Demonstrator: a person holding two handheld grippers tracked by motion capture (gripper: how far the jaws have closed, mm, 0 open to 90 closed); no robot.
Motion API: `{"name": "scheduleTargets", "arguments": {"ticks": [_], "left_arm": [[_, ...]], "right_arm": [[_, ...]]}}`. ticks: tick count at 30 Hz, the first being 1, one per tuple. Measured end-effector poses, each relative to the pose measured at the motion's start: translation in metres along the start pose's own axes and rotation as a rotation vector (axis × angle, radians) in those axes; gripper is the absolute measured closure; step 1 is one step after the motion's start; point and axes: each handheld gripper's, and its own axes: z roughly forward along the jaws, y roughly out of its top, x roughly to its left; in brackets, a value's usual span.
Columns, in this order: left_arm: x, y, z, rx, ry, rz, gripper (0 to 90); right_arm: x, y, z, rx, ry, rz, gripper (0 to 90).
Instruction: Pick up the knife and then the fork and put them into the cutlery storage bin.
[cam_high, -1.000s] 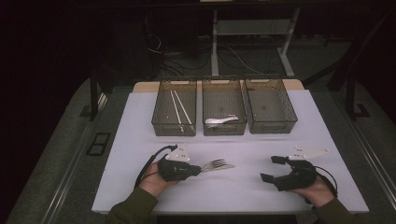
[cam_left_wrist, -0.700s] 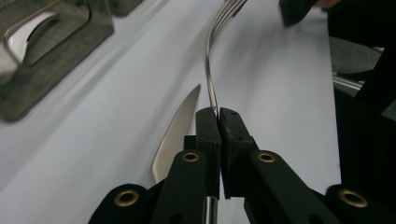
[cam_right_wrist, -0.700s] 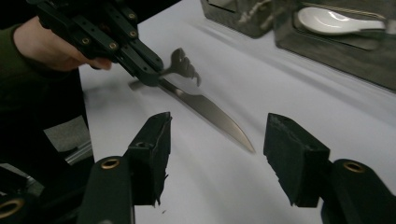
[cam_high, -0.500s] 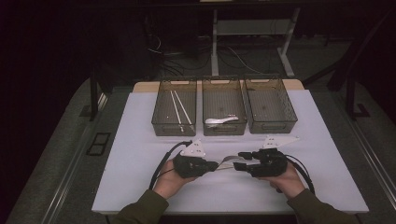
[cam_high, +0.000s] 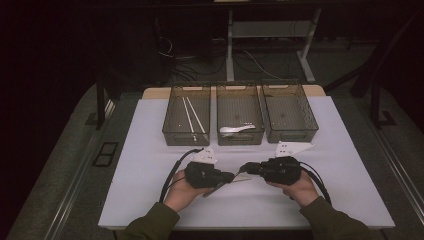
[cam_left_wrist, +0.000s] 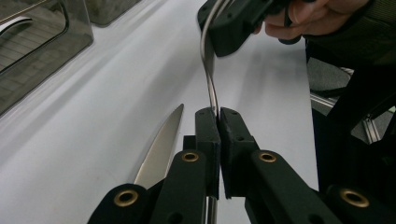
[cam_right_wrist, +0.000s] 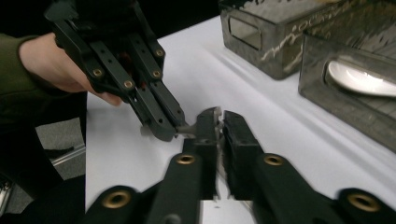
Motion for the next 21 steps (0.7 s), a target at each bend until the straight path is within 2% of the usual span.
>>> {"name": "scheduleTargets", "arguments": {"ticks": [4,6,7,8,10,14,18,21], "left_arm": [[0.0,0.0,0.0,-0.002,0.003,-0.003,86.0],[0.0,0.0,0.0,-0.011,0.021,0.008,84.6],[-0.001,0.0,-0.001,-0.01,0.039,0.018,81.8],[-0.002,0.0,-0.001,-0.01,0.049,0.022,74.2],[-0.002,-0.001,-0.004,-0.016,0.076,0.031,67.4],[-0.003,-0.005,-0.012,-0.028,0.111,0.025,52.0],[-0.002,-0.013,-0.024,-0.042,0.133,0.009,43.1],[-0.002,-0.022,-0.034,-0.036,0.153,0.001,37.9]], "right_arm": [[0.0,0.002,0.0,-0.005,-0.008,-0.019,86.5],[0.0,0.003,-0.001,-0.001,-0.009,-0.008,86.6],[0.0,0.004,-0.001,-0.005,-0.014,-0.003,86.7],[0.0,0.005,-0.002,-0.008,-0.018,0.011,86.7],[-0.003,0.007,-0.005,-0.018,-0.033,0.018,86.7],[-0.012,0.013,-0.017,-0.029,-0.095,0.034,86.7],[-0.025,0.018,-0.034,-0.039,-0.157,0.061,86.7],[-0.035,0.024,-0.051,-0.069,-0.199,0.078,86.7]]}}
